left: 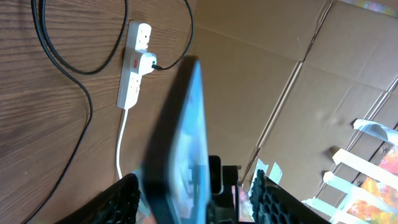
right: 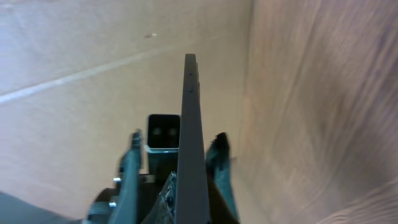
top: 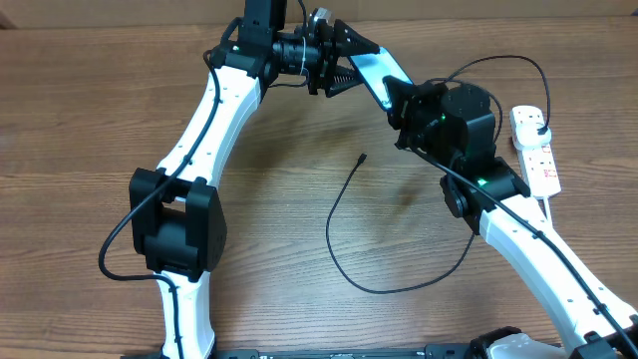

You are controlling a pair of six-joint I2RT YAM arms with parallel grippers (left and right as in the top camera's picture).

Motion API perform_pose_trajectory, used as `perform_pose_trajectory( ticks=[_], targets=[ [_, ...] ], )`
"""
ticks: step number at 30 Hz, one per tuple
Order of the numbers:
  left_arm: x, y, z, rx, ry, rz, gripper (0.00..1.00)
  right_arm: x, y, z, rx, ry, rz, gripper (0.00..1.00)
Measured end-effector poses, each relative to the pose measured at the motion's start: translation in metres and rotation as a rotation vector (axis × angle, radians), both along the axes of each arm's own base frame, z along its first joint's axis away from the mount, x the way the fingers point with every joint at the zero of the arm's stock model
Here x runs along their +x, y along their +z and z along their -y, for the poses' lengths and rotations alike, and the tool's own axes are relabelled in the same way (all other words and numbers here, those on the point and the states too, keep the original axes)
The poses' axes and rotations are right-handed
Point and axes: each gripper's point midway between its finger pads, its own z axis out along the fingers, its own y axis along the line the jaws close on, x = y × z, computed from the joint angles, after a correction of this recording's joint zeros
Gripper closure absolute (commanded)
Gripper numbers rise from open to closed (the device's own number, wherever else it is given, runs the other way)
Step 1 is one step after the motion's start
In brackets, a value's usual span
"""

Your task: Plug charger to phone and switch on socket

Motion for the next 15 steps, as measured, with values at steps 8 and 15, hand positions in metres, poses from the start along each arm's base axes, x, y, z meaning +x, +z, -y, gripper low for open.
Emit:
perform_pose_trajectory(
  ticks=[8,15],
  targets=[
    [0.0,0.0,0.0,0.001,0.005,-0.007,0.5,0.0,0.002,-0.003,0.021,-0.004,0.0,0.96],
    [0.001,0.0,0.0,0.0,0.011,-0.029,0.52,-0.006,0.004,-0.019,0.016,0.01,0.013,0.96]
  ],
)
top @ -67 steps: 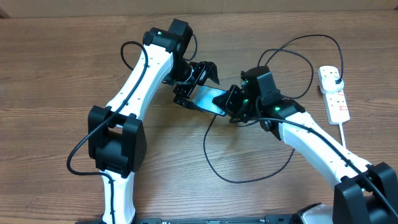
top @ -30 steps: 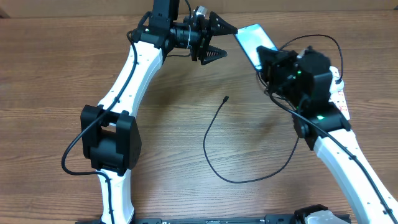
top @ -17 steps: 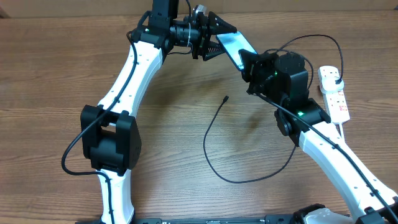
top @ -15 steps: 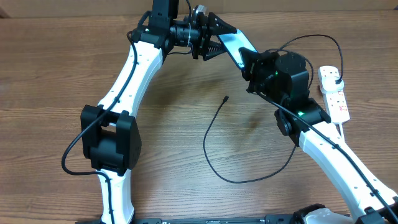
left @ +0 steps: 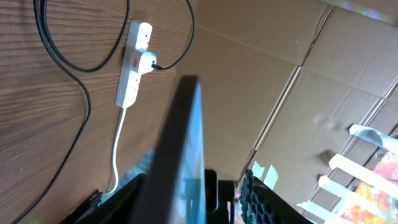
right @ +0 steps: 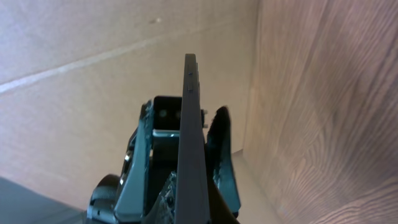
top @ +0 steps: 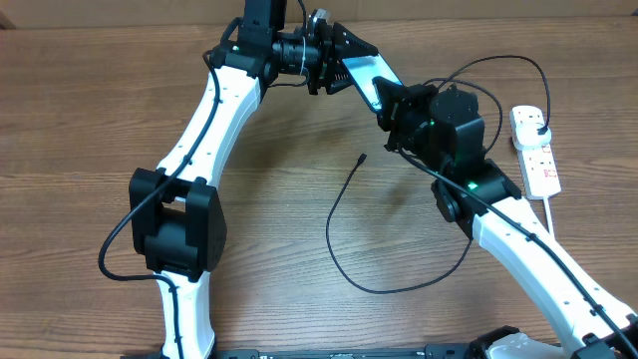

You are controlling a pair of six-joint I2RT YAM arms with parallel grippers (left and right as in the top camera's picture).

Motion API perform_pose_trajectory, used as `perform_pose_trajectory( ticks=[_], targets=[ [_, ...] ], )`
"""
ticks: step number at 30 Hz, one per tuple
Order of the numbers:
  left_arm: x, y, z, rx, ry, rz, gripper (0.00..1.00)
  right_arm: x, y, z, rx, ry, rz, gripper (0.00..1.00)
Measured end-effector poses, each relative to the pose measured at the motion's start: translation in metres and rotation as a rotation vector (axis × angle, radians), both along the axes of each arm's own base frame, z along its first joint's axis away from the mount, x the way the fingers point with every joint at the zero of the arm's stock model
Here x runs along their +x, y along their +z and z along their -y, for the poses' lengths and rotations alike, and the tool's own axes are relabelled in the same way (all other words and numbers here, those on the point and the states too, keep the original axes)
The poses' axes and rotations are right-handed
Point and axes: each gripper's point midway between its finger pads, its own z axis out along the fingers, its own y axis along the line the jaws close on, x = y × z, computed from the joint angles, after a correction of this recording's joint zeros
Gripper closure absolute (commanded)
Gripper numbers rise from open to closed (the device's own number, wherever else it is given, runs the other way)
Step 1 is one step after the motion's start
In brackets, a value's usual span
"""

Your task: Plug charger to phone and switch on socket

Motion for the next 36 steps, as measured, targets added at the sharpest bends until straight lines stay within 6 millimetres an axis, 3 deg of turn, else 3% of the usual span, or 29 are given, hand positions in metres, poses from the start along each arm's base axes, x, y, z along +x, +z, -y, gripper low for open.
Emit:
perform_pose_trajectory(
  ticks=[24,32,34,36],
  targets=[
    [0.0004,0.0006,0.0001,-0.005,0.012,-0.041,0.95,0.0001,0.0043,-0.003,0.025,-0.012,0.007,0.96],
    [0.0006,0.0014,0.0003,-0.008,0.012,-0.043,0.96,0.0002,0.0048,-0.0031,0.058,-0.021,-0.008,0.96],
    [0.0006,0.0014,0.0003,-0.008,0.012,-0.043,0.96,0.0003,0.0047,-0.0029,0.058,-0.022,-0.009,0.92],
    [0.0005,0.0008,0.0002,-0.007,0.015,-0.052,0.96,0.0002,0.0046,-0.003,0.051,-0.02,-0.006,0.8]
  ],
)
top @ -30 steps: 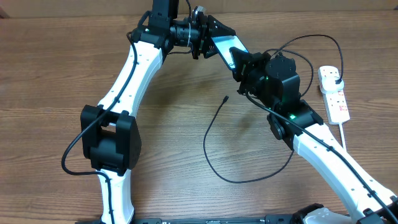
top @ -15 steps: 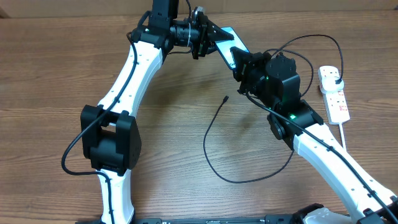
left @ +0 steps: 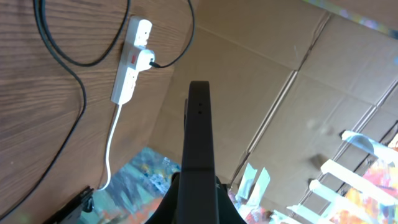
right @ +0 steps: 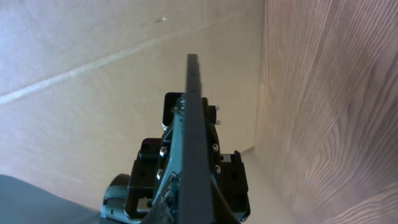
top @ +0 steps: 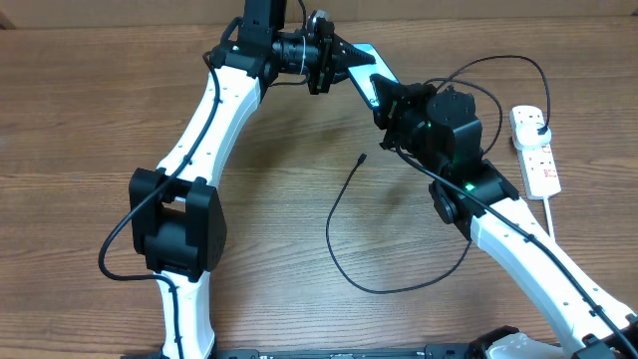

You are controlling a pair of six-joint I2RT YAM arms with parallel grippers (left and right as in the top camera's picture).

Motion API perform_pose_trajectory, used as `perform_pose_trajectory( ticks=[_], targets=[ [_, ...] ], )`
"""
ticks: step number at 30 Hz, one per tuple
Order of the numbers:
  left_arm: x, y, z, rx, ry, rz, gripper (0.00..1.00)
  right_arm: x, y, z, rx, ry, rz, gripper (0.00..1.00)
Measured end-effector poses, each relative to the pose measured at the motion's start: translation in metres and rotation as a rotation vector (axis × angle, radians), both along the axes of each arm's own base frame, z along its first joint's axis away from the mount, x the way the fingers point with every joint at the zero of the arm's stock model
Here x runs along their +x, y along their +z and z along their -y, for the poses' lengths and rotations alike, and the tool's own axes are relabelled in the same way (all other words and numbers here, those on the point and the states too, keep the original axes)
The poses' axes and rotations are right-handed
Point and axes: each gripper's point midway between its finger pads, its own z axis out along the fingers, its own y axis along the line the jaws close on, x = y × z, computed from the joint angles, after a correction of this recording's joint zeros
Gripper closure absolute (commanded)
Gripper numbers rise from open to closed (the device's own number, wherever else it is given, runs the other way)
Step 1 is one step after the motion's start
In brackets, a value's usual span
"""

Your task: Plug charger to phone and switch on socket

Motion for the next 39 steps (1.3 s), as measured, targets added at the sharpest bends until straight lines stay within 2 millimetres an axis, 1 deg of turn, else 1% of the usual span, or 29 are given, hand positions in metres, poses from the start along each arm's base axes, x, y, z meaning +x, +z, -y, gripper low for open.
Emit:
perform_pose_trajectory(
  ticks=[1,4,5,6,11,17,22,24,28,34,39],
  targets=[
    [0.0,-0.001,0.0,0.003,0.004,-0.01,0.96,0.001,0.001,0.001,-0.007,-0.002,0.008,0.76],
    [0.0,-0.003,0.0,0.01,0.008,-0.008,0.96,0.002,0.004,0.002,-0.022,-0.004,0.029,0.58],
    [0.001,-0.003,-0.001,0.013,0.009,-0.005,0.96,0.002,0.005,0.002,-0.023,-0.006,0.036,0.55],
    [0.001,-0.003,-0.001,0.016,0.01,0.008,0.96,0.003,0.006,0.002,-0.026,-0.006,0.04,0.53],
    [0.006,-0.004,-0.009,0.024,0.005,0.086,0.96,0.001,0.001,0.002,-0.05,0.003,0.026,0.52],
    [0.019,-0.003,-0.032,0.039,0.016,0.21,0.96,-0.003,-0.014,0.004,-0.138,0.024,0.0,0.47],
    [0.022,0.001,-0.048,0.023,-0.016,0.322,0.96,-0.01,-0.043,0.015,-0.267,0.051,-0.073,0.46],
    [0.02,0.004,-0.052,0.004,-0.043,0.365,0.96,-0.015,-0.057,0.023,-0.328,0.065,-0.116,0.46],
    [0.01,0.004,-0.056,-0.024,-0.096,0.396,0.96,-0.024,-0.076,0.032,-0.425,0.1,-0.166,0.47],
    [-0.011,-0.006,-0.059,-0.03,-0.16,0.38,0.96,-0.04,-0.098,0.041,-0.595,0.196,-0.202,0.46],
    [-0.025,-0.014,-0.06,-0.022,-0.205,0.408,0.96,-0.054,-0.115,0.046,-0.737,0.3,-0.22,0.46]
  ],
)
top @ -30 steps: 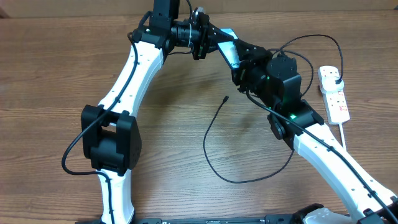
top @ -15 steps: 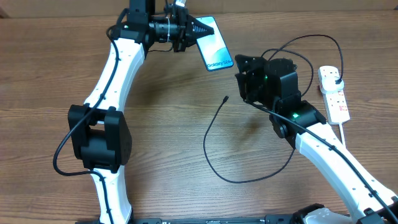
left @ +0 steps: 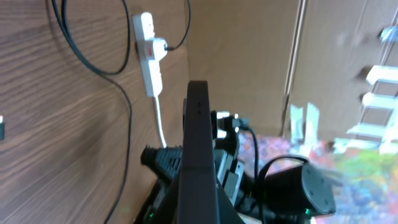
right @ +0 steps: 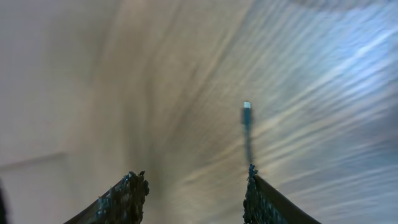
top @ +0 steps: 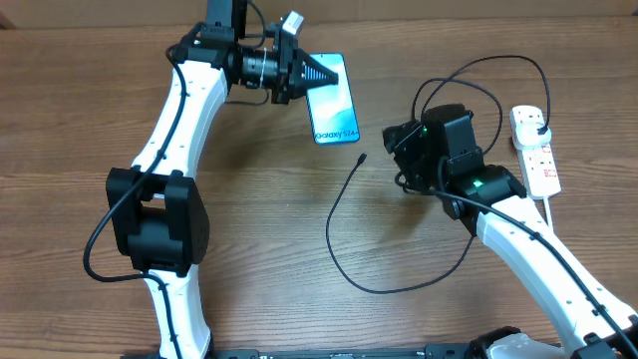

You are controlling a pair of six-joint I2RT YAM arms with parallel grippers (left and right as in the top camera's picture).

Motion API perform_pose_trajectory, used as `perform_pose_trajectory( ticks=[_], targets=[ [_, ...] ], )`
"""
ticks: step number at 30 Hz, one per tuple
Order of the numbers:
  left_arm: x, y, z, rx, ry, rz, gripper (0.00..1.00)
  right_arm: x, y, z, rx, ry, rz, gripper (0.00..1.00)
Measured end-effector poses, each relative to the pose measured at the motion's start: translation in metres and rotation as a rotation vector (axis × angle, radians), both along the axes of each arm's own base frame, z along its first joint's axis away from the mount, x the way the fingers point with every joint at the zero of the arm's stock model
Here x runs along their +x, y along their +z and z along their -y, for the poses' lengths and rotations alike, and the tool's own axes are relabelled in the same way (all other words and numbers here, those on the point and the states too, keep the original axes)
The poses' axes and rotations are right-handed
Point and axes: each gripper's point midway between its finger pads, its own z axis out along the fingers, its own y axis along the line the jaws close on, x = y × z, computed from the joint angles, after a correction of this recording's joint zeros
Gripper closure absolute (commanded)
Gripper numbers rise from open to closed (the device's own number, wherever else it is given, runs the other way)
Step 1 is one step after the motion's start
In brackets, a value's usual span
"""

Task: Plug charger to phone and switch on socket
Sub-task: 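Open the right gripper and carry the phone leftward with the left gripper, then grasp the black cable's USB-C plug with the right gripper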

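Note:
The blue-screened phone (top: 334,100) is held off the table at the back, screen up, with my left gripper (top: 305,76) shut on its left end. In the left wrist view the phone (left: 198,143) shows edge-on as a dark bar. The black charger cable (top: 339,249) lies looped on the wood, its free plug (top: 360,158) below the phone. My right gripper (top: 397,152) hangs open and empty just right of that plug. In the right wrist view the plug (right: 247,113) lies ahead of the open fingers (right: 132,193). The white socket strip (top: 536,150) lies at the right.
The charger's adapter (top: 539,124) sits in the strip, which also appears in the left wrist view as the socket strip (left: 151,56). Cardboard walls stand behind the table. My right arm (top: 518,239) crosses the right side of the wooden table (top: 249,279).
My right gripper has let go of the phone and now hangs open lower down by the cable's plug. The left arm has swung left with the phone, which now faces up.
First my right gripper held the phone up at the back, with the left gripper open around its other end. At the following moment the left fingers were still apart; then they were shut on it. Now the left alone holds the phone.

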Motion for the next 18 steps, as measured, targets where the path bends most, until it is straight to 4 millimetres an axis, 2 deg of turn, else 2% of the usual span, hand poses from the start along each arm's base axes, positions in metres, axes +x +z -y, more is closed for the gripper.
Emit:
perform_pose_trajectory(
  ticks=[4,11,18],
  targets=[
    [-0.014,-0.007,-0.003,0.017,-0.034,0.015,0.96,-0.01,-0.009,0.002,-0.085,0.097,-0.019,0.45],
    [-0.036,-0.03,-0.011,0.124,-0.078,0.033,0.96,-0.024,-0.014,-0.009,-0.154,0.318,-0.002,0.43],
    [-0.055,-0.038,-0.017,0.162,-0.155,0.108,0.96,-0.046,-0.024,-0.014,-0.182,0.473,-0.046,0.43]
  ],
)
